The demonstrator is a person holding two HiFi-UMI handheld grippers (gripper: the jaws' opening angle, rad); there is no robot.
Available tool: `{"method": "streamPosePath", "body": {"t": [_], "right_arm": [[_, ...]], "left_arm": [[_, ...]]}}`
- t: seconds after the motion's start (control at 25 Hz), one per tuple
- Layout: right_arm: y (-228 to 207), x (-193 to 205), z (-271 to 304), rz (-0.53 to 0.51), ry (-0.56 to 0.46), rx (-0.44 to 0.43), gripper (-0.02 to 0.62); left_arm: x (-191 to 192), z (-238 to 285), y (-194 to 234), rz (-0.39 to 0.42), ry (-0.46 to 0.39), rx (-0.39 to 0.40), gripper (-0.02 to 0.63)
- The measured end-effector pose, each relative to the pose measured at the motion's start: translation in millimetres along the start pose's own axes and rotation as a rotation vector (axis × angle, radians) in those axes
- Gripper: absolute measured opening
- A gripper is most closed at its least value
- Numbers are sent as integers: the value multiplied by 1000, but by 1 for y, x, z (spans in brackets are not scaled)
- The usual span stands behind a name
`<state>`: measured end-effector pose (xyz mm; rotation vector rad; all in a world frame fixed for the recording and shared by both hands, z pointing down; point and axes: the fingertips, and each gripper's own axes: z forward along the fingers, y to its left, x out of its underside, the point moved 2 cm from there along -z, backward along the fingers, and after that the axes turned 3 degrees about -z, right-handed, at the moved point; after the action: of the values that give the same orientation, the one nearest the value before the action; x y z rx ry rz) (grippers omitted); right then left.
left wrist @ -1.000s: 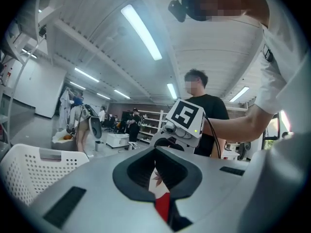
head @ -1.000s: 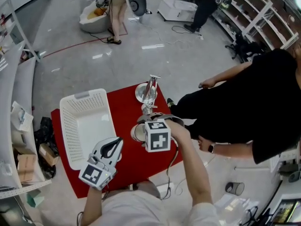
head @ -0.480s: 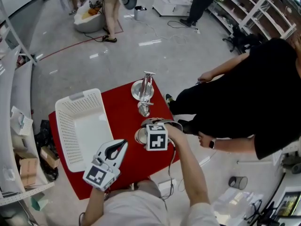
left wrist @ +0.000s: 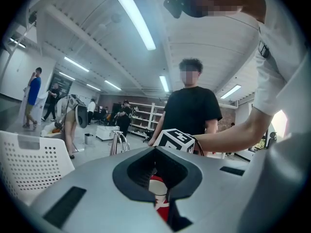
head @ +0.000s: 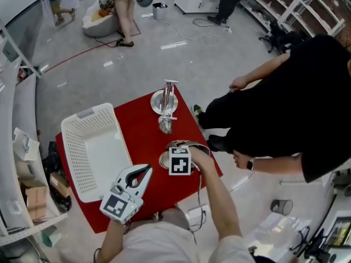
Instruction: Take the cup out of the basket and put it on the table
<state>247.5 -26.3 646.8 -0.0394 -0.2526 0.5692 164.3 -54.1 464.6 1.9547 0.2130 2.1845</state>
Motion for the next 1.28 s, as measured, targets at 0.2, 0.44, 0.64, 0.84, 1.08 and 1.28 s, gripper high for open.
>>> {"method": "streamPosePath", "body": {"t": [0.2,0.44,0.64,0.84,1.08,1.28], "right_arm": [[-1,5,19,14,-3,0,397],[0,12,39,20,20,4,397],[1,16,47,23,31,5,397],[1,19,56,20,46,13,397],[1,19,63,27,39,13,397],[1,14,65,26,24,19,397]], "left_arm": [[12,6,-1,-5,28,8,11],[16,11,-2,-2,49,19,11],[17,12,-2,3,58,18,11],[19,13,-4,-2,61,19,11],[21,12,-2,0,68,16,11],[22,14,-2,1,74,17,11]]}}
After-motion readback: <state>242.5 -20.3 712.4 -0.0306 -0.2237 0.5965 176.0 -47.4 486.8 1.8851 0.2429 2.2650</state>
